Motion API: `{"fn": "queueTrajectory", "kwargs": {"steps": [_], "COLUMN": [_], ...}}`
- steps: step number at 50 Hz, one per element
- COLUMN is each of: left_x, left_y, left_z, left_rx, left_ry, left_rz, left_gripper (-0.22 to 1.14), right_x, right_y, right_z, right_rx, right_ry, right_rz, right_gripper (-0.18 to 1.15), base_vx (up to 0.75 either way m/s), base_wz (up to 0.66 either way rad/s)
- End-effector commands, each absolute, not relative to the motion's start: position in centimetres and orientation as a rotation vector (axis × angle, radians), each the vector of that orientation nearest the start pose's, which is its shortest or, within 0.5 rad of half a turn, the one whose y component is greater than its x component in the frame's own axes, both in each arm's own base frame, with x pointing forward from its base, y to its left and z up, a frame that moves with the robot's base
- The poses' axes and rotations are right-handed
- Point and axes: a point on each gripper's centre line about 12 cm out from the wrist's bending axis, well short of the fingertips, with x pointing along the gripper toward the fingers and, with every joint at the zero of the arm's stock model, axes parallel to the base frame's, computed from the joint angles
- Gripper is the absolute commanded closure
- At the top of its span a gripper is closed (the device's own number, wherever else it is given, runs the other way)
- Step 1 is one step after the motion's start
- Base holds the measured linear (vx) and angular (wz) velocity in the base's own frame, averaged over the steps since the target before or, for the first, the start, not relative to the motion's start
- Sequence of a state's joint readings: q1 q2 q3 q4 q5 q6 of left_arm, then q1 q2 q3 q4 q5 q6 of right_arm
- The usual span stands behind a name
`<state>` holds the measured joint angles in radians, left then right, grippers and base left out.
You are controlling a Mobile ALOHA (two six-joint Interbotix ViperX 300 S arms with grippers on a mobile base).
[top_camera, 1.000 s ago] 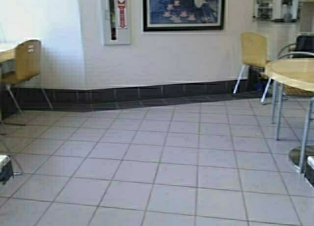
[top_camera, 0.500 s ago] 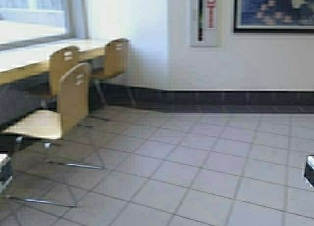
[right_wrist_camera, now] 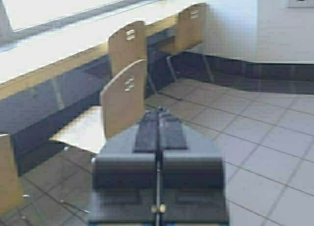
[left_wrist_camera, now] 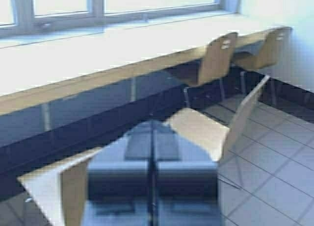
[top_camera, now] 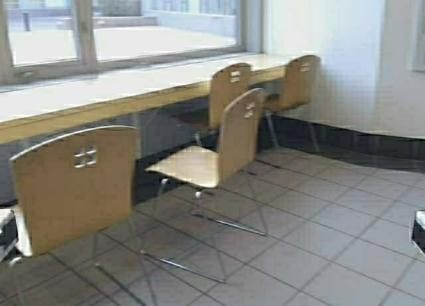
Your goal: Push the chairs under the table
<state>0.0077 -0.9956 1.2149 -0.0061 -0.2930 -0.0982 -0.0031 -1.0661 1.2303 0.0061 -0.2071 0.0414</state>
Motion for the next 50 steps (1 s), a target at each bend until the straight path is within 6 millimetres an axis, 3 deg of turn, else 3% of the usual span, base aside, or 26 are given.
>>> {"fn": "queueTrajectory", "kwargs": {"steps": [1, 27, 41, 50], "left_x": [19.4, 19.5, 20.5, 21.4], "left_y": [0.2, 0.1, 0.1, -1.2], "left_z": [28.9, 28.7, 27.6, 27.2], "left_rx": [-0.102, -0.162, -0.297, -0.33], "left_ry": [-0.086, -0.077, -0.018, 0.029], "left_rz": [0.005, 0.002, 0.005, -0.053], "left_gripper": [0.88, 0.88, 0.88, 0.88], "right_x": [18.2, 18.3, 19.5, 19.6], "right_y": [-0.1, 0.0, 0.4, 0.4], "right_z": [28.4, 28.4, 27.9, 27.5], "right_rx": [0.047, 0.064, 0.114, 0.13], "right_ry": [-0.048, -0.041, 0.009, 0.047], "right_rz": [-0.005, -0.001, 0.019, 0.015], "right_gripper": [0.93, 0.93, 0.93, 0.93], "base_vx": [0.15, 0.14, 0.1, 0.08], "base_wz": [0.55, 0.47, 0.36, 0.32]}}
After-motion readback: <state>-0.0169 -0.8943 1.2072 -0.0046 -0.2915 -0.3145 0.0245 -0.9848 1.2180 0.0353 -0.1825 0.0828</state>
